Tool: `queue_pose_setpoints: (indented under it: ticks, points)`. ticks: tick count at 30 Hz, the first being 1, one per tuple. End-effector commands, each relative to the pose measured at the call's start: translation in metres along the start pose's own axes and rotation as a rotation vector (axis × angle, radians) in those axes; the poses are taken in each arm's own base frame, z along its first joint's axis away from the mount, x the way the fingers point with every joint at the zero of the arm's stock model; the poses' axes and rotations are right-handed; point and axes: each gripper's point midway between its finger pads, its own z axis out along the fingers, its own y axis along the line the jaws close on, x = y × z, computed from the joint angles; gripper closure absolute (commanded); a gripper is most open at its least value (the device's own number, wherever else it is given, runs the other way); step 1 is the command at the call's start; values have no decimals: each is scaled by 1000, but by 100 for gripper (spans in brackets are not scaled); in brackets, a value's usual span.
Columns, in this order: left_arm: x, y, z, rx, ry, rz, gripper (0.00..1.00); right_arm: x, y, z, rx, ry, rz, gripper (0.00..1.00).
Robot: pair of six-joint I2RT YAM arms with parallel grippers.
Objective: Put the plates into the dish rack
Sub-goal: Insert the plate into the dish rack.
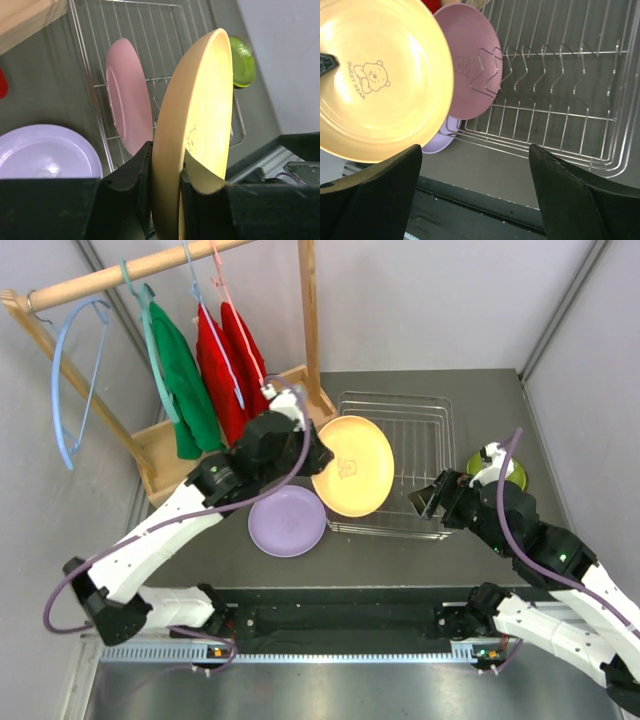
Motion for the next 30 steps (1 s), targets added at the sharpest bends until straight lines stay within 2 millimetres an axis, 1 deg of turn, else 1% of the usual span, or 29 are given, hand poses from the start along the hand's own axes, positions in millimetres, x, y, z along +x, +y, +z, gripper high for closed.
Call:
queue_pose_setpoints:
  ticks: [1, 2, 3, 4, 5, 6, 7, 8, 9, 11, 12, 13, 15, 16, 18, 19, 23, 25, 30]
  points:
    - [-42, 1, -3, -203, -138, 112, 100, -18, -10, -12, 65, -49, -2, 13]
    - [-42, 3, -2, -233, -127, 124, 100, -18, -10, -14, 68, -49, -4, 13]
    - [-36, 0, 7, -254, -107, 157, 100, -19, -12, -15, 76, -53, -3, 13]
    - [-49, -2, 4, -292, -148, 169, 100, -21, -12, -17, 76, -60, -4, 12]
    - [-50, -5, 5, -312, -150, 189, 100, -22, -13, -18, 78, -62, -5, 12]
    - [-39, -6, 12, -340, -117, 237, 100, -23, -14, -19, 81, -68, -4, 12]
    - [-48, -9, 11, -367, -149, 245, 100, -23, -15, -21, 84, -69, -6, 12]
    - [-48, -10, 12, -381, -151, 261, 100, -23, -16, -22, 85, -70, -6, 12]
    - [-42, -13, 18, -392, -137, 288, 100, -24, -17, -23, 87, -75, -7, 12]
    - [-46, -17, 19, -404, -153, 300, 100, -24, -18, -24, 93, -76, -7, 12]
    - [-41, -21, 24, -407, -143, 325, 100, -24, -19, -24, 94, -77, -9, 11]
    - [-44, -24, 24, -412, -153, 332, 100, -25, -19, -25, 93, -78, -8, 11]
    - [-39, -25, 30, -448, -154, 370, 100, -24, -18, -25, 92, -75, -9, 11]
    - [-40, -27, 31, -456, -157, 379, 100, -25, -18, -25, 91, -75, -11, 11]
    - [-35, -26, 39, -486, -147, 414, 100, -25, -18, -26, 91, -76, -13, 10]
    - [-37, -27, 40, -491, -154, 416, 100, -26, -18, -26, 91, -78, -12, 10]
    - [-31, -26, 52, -529, -145, 462, 100, -25, -16, -25, 84, -71, -12, 10]
    - [-31, -27, 55, -538, -148, 468, 100, -24, -15, -24, 86, -65, -16, 9]
    - [-21, -20, 67, -592, -133, 507, 100, -20, -17, -19, 117, -31, -36, 8]
